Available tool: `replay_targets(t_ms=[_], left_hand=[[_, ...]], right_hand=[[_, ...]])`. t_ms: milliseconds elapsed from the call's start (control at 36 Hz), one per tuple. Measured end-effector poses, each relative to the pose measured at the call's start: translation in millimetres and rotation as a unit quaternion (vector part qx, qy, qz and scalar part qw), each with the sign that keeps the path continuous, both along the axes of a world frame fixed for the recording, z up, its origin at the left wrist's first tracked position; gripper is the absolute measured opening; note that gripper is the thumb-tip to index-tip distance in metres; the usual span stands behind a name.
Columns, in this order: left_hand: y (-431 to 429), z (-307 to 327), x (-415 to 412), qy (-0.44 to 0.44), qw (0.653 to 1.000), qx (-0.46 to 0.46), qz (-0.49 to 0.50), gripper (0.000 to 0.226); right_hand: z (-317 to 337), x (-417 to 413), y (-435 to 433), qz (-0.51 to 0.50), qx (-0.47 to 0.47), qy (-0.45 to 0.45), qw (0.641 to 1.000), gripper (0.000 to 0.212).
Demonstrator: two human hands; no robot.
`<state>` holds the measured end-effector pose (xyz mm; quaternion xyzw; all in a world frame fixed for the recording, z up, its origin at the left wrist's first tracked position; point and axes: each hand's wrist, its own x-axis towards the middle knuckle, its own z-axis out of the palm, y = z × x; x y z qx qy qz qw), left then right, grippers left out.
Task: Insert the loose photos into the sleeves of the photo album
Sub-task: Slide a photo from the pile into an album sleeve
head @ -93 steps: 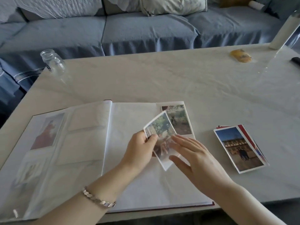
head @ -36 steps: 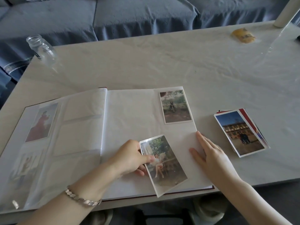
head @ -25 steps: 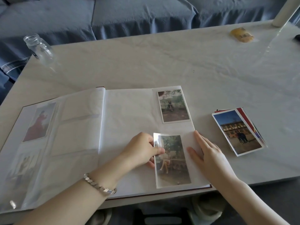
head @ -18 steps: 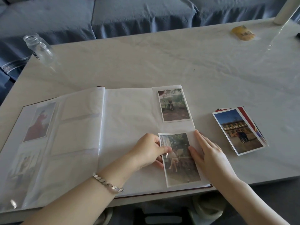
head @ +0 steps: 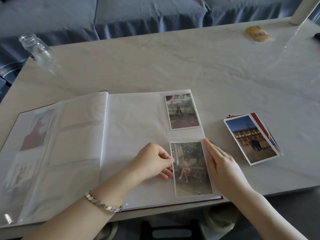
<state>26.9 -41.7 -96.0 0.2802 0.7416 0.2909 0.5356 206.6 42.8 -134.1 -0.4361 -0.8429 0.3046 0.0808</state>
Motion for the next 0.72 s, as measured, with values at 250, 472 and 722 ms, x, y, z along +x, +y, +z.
replay_targets(t_ms=[250,472,722], left_hand=[[1.5,-1.3,18.7,0.014,0.999,0.023,0.031,0.02],[1.0,2.9,15.5,-0.001,0.991,0.034,0.128,0.015],[-2.0,-6.8,21.3,0.051,0.983,0.065,0.161,0.017]], right_hand=[[0.6,0.9,1.3,0.002,0.009,0.007,1.0,0.044],[3.5,1.0,2.4,0.004,-0.006,0.009,1.0,0.045],[8.2,2.1,5.4,0.005,-0.053,0.039,0.998,0.046]])
